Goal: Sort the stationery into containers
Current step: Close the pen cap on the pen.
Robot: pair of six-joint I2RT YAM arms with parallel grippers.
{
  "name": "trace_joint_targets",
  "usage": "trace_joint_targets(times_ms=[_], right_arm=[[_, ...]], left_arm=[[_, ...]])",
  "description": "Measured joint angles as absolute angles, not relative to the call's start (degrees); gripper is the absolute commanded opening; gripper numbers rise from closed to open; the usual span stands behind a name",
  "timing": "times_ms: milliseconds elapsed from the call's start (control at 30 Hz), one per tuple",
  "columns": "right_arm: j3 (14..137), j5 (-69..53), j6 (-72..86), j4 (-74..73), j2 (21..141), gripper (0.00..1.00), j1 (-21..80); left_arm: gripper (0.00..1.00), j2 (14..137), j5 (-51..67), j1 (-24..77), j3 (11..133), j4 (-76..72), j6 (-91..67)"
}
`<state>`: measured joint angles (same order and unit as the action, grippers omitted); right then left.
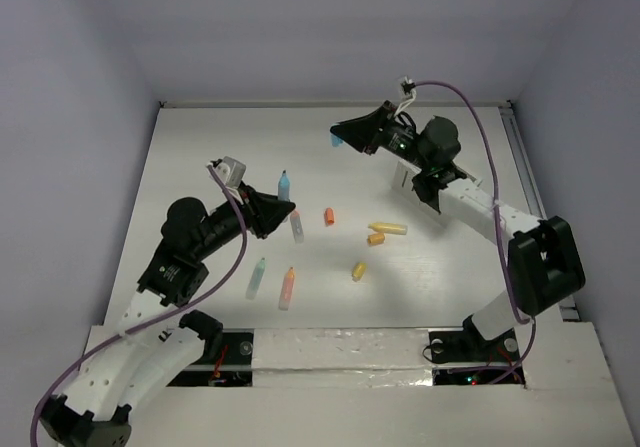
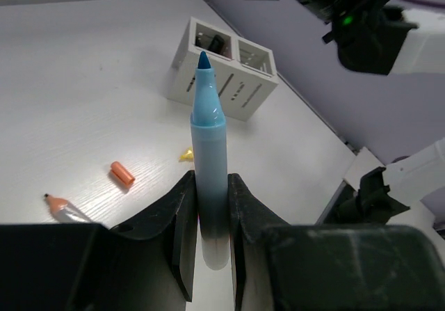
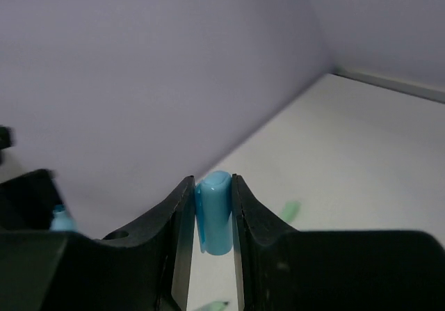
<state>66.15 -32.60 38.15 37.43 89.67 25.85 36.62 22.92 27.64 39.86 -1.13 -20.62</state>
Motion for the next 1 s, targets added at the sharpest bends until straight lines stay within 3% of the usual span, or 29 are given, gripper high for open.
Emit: trace_joint_targets(times_ms=[100,233,700,1000], right_arm=[[59.7,-35.31,51.64,53.54,90.45,0.0,26.09],[56.18,-37.91,64.16,64.38,95.31,0.0,27.2],[55.16,-34.17,78.35,73.01,97.54,0.0,30.61],[56.8,-28.6,80.29,73.41,99.72,0.0,33.93]], left_arm=[[0.0,40.18,26.72,27.62,39.86,-5.15,-23.22],[0.0,45.34,32.62,27.62,39.86,-10.59,-27.14],[0.0,53.25,49.54,23.29,36.53,-30.83,-41.36],[0.0,54.24,53.08,21.41,34.13,-36.62,-45.69]])
